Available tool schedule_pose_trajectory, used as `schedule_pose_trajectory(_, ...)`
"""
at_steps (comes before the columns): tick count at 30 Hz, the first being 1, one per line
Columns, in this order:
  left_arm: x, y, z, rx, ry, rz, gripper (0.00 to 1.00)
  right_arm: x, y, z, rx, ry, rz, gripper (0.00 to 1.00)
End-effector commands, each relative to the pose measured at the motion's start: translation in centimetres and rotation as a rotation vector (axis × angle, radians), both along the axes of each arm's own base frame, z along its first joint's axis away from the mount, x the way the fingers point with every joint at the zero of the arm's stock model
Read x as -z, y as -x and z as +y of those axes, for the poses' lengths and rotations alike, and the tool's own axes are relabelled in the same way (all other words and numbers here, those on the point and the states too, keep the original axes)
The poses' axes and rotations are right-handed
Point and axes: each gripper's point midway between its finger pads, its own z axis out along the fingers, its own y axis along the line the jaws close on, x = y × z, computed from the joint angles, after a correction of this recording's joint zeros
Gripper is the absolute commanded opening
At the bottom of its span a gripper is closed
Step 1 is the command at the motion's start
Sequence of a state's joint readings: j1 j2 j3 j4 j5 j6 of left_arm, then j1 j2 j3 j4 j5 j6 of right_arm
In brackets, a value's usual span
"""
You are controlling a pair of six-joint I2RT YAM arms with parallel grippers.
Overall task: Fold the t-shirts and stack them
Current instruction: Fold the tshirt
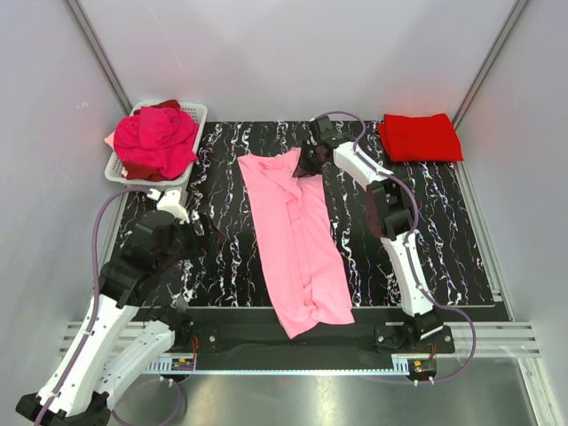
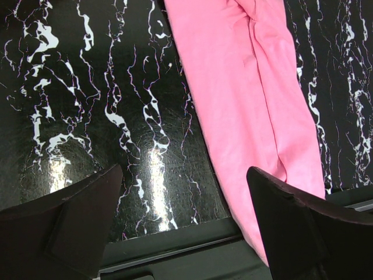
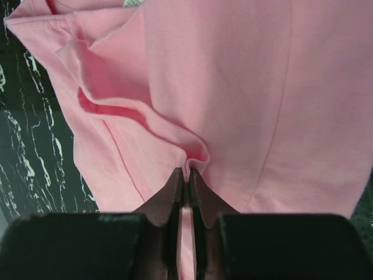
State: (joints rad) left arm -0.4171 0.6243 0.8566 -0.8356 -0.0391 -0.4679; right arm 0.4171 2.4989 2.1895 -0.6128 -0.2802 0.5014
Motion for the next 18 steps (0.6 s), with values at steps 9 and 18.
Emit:
schedule_pose_trajectory(9, -0.6, -0.9, 0.4, -0.034, -0.008, -0.051, 0.94, -4.8, 6.0, 8.9, -0.282, -0.132, -0.059, 0.04)
schedule_pose_trajectory(18, -0.5, -1.0, 0.6, -0.043, -0.014, -0.044, 0.94, -2.7, 11.0, 12.0, -0.461, -0.127, 0.002, 0.57)
